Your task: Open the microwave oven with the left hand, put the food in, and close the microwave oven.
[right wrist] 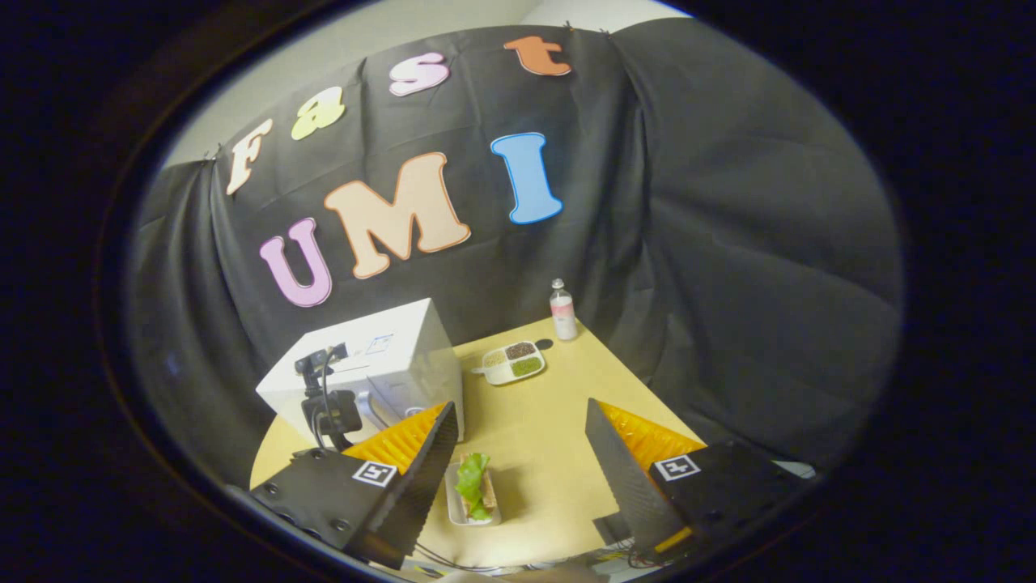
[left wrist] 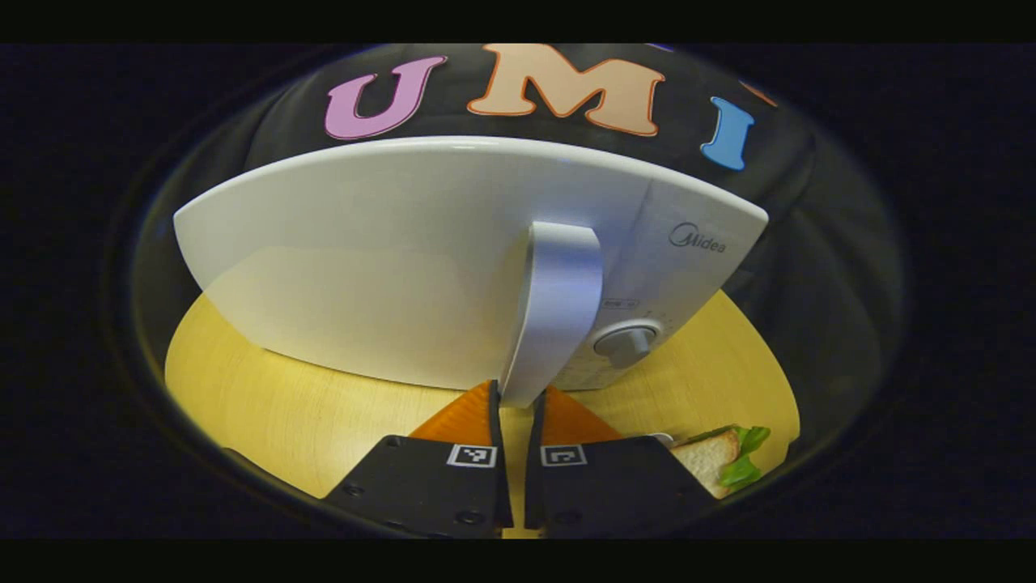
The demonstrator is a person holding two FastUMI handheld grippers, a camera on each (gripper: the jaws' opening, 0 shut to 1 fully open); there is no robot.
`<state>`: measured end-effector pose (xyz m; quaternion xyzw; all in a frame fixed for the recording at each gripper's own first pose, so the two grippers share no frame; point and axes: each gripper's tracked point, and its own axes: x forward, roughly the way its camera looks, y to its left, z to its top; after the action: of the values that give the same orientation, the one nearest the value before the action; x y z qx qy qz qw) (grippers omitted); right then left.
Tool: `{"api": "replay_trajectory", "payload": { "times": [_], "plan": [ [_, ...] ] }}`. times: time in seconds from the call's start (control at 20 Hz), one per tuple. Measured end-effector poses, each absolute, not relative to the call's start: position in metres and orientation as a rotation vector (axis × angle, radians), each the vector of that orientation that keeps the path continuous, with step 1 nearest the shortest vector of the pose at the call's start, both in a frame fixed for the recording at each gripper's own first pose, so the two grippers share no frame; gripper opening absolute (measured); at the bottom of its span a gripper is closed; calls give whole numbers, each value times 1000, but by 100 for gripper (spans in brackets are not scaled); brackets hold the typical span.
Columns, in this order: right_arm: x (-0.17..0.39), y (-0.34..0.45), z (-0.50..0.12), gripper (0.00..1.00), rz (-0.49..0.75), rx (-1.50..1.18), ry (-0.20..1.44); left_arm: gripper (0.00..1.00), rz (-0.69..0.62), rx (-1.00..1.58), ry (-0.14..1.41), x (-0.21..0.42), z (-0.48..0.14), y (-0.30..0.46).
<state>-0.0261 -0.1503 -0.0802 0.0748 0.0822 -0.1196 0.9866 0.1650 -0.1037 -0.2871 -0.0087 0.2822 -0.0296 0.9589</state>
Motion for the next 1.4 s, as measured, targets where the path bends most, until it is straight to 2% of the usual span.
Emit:
{"api": "replay_trajectory", "payload": {
  "times": [0.3,0.35,0.4,0.45,0.6,0.8,1.05,1.1,1.15,1.4],
  "plan": [
    [-23,-155,-92,92,-231,177,196,5,-83,-50,541,162,-286,-105],
    [-23,-155,-93,92,-226,183,200,8,-86,-48,534,162,-285,-106],
    [-21,-156,-95,99,-225,184,205,7,-88,-42,534,163,-286,-106],
    [-21,-158,-96,92,-226,182,207,10,-92,-31,530,163,-286,-106],
    [-23,-159,-97,92,-226,181,207,13,-99,-23,521,166,-284,-106],
    [-24,-162,-101,92,-232,186,216,23,-108,-11,508,172,-283,-107],
    [-23,-167,-101,92,-239,180,220,27,-112,80,504,189,-281,-110],
    [-23,-167,-100,92,-238,180,219,33,-104,100,523,189,-283,-108],
    [-23,-166,-100,92,-238,179,220,26,-96,108,537,187,-285,-107],
    [-23,-162,-103,92,-227,168,234,6,-63,53,508,185,-283,-105]
  ]
}}
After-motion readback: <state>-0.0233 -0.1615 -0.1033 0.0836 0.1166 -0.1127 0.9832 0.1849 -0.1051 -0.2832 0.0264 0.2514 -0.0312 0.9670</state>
